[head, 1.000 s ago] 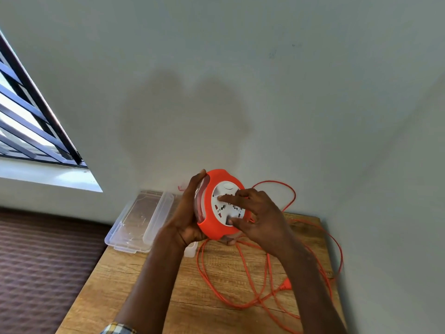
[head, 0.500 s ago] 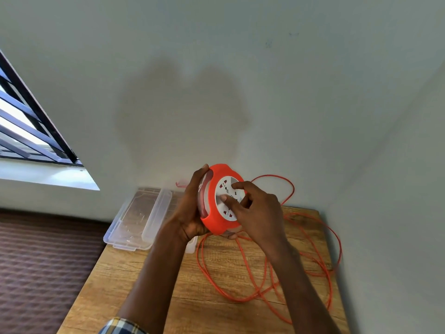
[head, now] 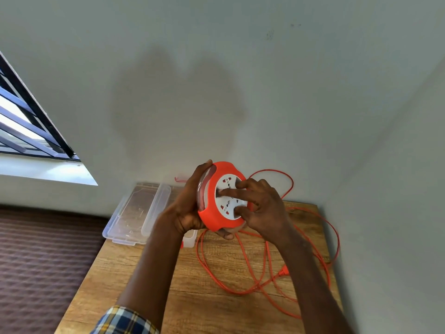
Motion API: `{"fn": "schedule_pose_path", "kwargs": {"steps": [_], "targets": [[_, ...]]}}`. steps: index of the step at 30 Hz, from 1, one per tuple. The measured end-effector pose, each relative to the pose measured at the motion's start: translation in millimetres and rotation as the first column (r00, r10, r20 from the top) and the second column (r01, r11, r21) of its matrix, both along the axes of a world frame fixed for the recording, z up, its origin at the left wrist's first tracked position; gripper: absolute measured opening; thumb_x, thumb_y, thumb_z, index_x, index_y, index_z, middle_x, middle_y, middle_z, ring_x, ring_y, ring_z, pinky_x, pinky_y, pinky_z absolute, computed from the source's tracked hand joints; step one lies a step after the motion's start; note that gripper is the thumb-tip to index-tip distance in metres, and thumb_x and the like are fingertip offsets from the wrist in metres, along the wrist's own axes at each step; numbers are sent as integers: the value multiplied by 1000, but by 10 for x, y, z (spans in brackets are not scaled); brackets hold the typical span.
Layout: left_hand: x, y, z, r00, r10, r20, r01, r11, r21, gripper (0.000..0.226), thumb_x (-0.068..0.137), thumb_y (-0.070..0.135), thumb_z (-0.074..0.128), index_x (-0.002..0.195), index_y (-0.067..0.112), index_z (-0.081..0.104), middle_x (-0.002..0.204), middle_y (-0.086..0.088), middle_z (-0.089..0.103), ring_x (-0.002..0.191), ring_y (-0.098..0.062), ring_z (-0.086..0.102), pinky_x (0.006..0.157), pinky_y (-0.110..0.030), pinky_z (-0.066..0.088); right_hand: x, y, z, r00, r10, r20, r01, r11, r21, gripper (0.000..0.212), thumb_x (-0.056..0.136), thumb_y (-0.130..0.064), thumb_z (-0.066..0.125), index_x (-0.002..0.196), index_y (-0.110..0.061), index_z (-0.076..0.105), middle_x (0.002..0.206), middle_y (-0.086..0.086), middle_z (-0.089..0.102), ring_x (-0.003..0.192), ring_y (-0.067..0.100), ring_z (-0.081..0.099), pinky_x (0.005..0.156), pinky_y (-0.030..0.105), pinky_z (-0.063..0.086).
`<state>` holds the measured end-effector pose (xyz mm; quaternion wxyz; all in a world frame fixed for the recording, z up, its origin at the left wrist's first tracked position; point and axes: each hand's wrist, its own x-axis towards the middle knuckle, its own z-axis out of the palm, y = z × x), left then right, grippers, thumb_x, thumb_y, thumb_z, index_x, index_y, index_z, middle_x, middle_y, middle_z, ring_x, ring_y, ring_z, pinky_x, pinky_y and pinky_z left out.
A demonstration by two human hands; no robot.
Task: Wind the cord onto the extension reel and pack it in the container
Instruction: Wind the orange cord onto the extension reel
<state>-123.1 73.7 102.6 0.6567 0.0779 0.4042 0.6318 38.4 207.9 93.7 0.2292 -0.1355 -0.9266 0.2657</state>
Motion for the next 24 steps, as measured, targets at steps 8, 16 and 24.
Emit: {"fn": "schedule_pose_path", "kwargs": {"steps": [8,16,24], "targets": [[56,63,12,999,42,-14,-42,999,18,77,92,80,54,134,19,75,137,-20,71,116,-41,73,99,-60,57,-93,-226,81,937,-325,-126,311,943,-119,61,78,-81,63,124,-41,69,60,-22,58,61,-2,62,55,19,48],[2,28,23,994,89,-61,-91,995,-36,77,93,80,50,135,21,75,133,-19,73,110,-38,73,93,-54,61,70,-4,132,998,53,27,-50,995,-91,54,92,-17,76,135,-48,64,134,-14,50,121,10,44,96,23,47],[-15,-43,-54,999,-23,-46,22,1000,-7,78,87,81,58,136,22,73,136,-18,71,114,-40,72,95,-61,59,82,24,140,990,136,22,-135,989,-67,50,87,-4,74,117,-44,76,149,-15,46,123,12,42,96,19,42]]}}
